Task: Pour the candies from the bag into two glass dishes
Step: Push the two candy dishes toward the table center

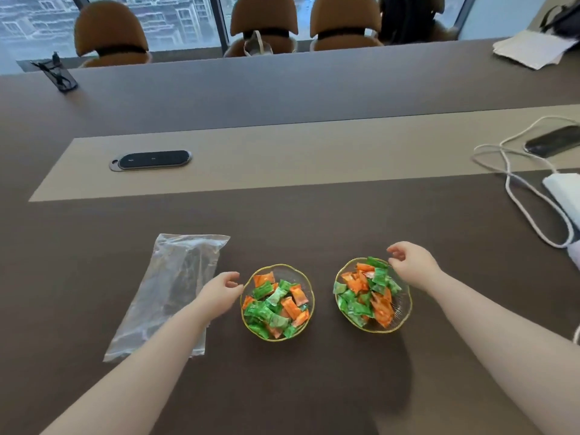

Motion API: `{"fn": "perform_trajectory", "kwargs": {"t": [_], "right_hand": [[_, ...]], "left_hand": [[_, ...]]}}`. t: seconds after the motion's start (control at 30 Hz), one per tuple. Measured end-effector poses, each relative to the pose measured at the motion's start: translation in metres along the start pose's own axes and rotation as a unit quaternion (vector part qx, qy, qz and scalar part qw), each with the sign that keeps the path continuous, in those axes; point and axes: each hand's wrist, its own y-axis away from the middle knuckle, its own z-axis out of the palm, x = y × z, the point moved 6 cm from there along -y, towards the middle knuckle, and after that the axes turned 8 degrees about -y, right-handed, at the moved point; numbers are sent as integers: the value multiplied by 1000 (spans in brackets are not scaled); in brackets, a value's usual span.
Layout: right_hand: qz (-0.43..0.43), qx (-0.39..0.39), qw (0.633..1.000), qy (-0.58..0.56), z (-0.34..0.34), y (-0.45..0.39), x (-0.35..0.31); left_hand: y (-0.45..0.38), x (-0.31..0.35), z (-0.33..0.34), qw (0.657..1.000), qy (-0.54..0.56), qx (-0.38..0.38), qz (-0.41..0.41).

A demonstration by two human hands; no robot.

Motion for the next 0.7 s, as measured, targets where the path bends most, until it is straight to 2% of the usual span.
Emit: {"fn": "perform_trajectory", "kwargs": {"t": [0.13,0.3,0.57,0.7], "right_hand": [[64,-32,997,-25,-6,14,52],[170,-112,962,-181,10,30,81],[156,-157,945,-241,22,20,79],[136,-163,938,-273,12,5,73]], "left_hand": [[10,-8,32,998,32,12,-51],[16,-13,52,984,142,39,-98],[8,-19,62,968,195,63,-147],[1,-1,60,961,228,67,-144]]}}
